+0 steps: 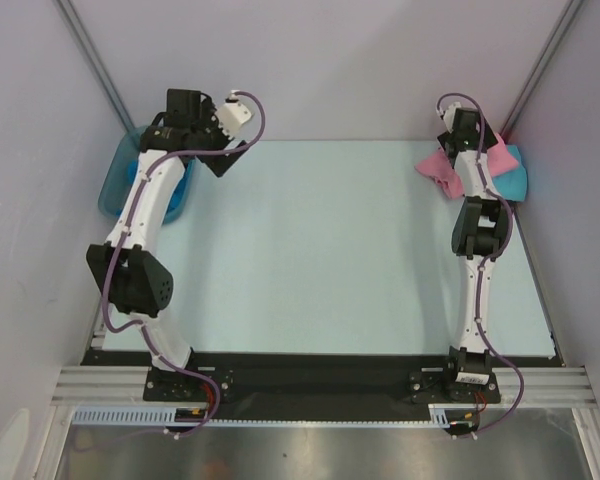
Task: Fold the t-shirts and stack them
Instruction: Neatly place the folded tshirt to the corner
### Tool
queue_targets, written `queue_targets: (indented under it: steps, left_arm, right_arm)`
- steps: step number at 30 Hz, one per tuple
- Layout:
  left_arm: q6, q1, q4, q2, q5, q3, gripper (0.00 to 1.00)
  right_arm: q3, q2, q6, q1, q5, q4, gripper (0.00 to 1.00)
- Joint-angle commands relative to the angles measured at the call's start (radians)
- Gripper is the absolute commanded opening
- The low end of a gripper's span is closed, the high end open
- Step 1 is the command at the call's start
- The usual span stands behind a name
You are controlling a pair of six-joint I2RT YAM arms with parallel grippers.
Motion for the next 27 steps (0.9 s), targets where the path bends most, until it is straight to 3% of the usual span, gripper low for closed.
queue_targets:
  steps: [1, 10, 17, 27]
  left_arm:
    - [0.027, -0.013, -0.053, -0.027, -0.104, 0.116, 0.98]
    - [0.082, -0.027, -0.143, 0.001, -0.144, 0.151, 0.98]
    - [0.069, -0.036, -0.148, 0.033, -0.139, 0.186, 0.98]
    - [0.078, -0.058, -0.148, 0.08, -0.142, 0.266, 0.98]
  right_arm:
    - [0.024, -0.02, 0.025, -0.006, -0.006, 0.11, 0.89]
    - [0.026, 0.006, 0.001, -0.08, 0.004, 0.164, 0.9]
    - [0.024, 0.049, -0.001, -0.141, 0.024, 0.158, 0.78]
    - [-0.06, 0.038, 0.036, -0.186, 0.08, 0.132, 0.75]
